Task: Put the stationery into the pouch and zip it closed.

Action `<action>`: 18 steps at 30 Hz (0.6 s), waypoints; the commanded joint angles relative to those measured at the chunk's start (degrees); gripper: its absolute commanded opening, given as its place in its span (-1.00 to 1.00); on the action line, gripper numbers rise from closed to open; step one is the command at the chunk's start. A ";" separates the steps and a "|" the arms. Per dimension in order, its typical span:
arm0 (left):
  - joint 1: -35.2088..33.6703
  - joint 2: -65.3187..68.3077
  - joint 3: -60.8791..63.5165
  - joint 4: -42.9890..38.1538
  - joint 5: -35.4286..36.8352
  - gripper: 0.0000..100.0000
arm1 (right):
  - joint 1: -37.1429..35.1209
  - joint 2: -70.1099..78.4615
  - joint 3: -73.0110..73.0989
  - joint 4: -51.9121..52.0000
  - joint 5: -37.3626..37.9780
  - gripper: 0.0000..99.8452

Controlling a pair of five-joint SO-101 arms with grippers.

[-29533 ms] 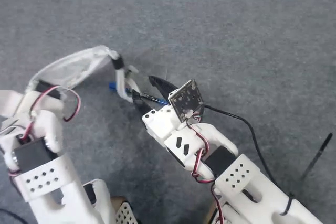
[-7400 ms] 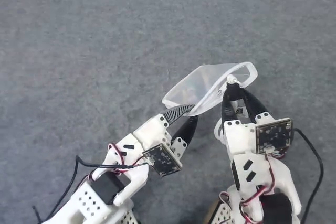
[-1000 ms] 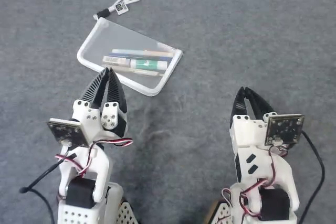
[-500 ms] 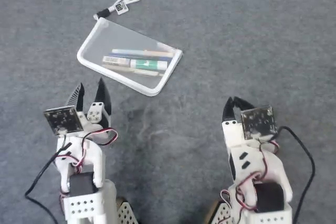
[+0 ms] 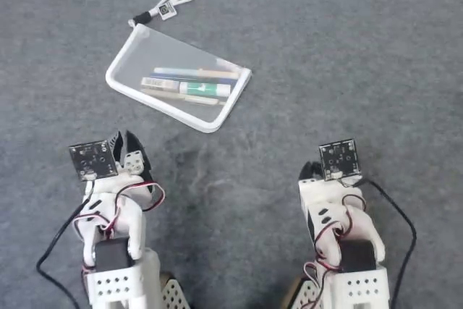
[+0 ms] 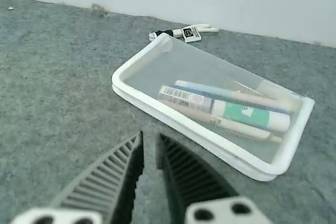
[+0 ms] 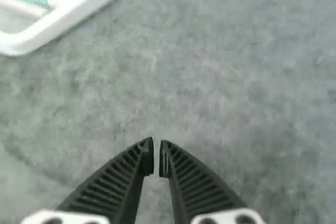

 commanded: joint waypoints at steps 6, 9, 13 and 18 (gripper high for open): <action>-0.35 -1.14 -0.75 3.96 0.62 -0.98 | -0.31 -0.92 1.14 15.69 -0.44 -0.98; 0.00 -1.14 -0.75 7.30 0.62 -0.98 | -0.22 -1.01 1.14 20.26 -0.44 -0.98; 0.00 -1.14 -0.75 11.08 0.62 -0.98 | -0.31 -0.92 1.14 20.09 -0.35 -0.98; -0.35 -1.14 -0.75 18.37 0.62 -0.98 | -0.31 -0.92 1.14 20.09 -0.35 -0.98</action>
